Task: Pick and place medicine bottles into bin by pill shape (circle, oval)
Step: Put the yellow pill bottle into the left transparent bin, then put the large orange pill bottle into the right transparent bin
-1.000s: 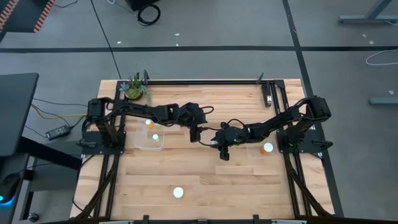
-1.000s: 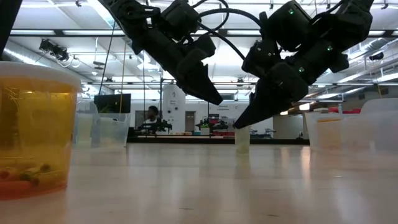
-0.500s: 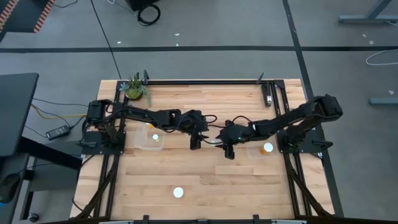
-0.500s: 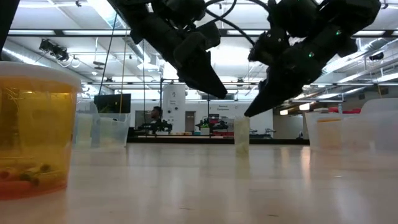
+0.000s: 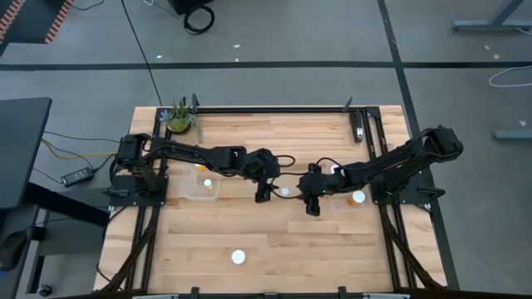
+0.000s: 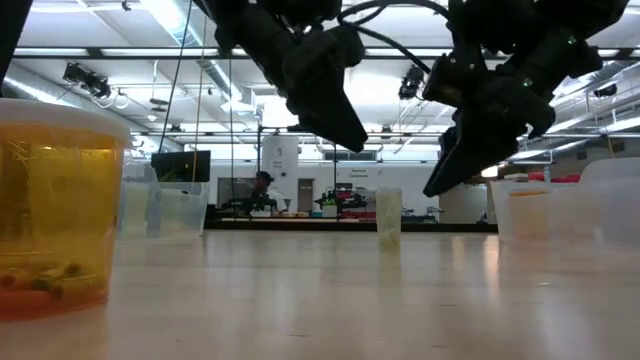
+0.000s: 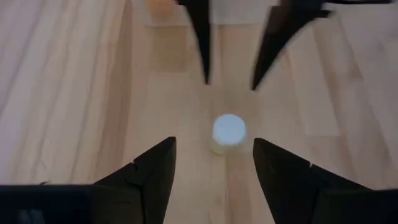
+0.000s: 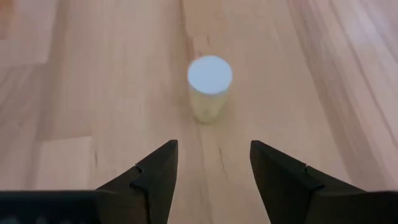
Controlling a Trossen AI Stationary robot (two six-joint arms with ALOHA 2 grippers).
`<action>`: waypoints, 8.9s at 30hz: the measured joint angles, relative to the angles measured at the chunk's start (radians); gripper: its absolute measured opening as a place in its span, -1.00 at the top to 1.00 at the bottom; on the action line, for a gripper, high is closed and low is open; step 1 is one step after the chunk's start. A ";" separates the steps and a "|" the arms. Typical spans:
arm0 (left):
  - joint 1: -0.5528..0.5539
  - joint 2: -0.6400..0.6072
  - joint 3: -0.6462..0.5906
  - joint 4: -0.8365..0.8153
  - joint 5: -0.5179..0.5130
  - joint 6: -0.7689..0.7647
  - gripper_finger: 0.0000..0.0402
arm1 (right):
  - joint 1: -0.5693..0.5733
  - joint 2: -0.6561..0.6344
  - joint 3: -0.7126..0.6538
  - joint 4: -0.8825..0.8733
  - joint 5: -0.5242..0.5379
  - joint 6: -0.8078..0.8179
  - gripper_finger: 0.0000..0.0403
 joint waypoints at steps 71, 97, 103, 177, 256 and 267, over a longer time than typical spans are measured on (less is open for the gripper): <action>-0.056 0.227 0.124 0.018 -0.053 0.106 -0.04 | 0.161 -0.515 -0.153 -0.203 0.238 0.083 -0.03; -0.054 0.191 0.126 -0.034 -0.053 0.086 0.32 | 0.161 -0.515 -0.153 -0.205 0.246 0.088 -0.03; -0.054 0.126 0.126 -0.093 -0.053 0.075 0.37 | 0.161 -0.515 -0.153 -0.210 0.247 0.096 -0.03; -0.145 -0.764 -0.648 -0.401 -0.547 -0.570 0.34 | 0.161 -0.515 -0.153 -0.178 0.254 0.118 -0.03; -0.218 -0.887 -0.695 0.193 -0.208 0.100 0.55 | 0.086 -0.731 -0.154 -0.059 0.091 -0.203 0.31; -0.220 -0.890 -0.723 0.206 -0.133 0.066 0.59 | 0.087 -0.717 -0.154 -0.014 0.090 -0.159 0.35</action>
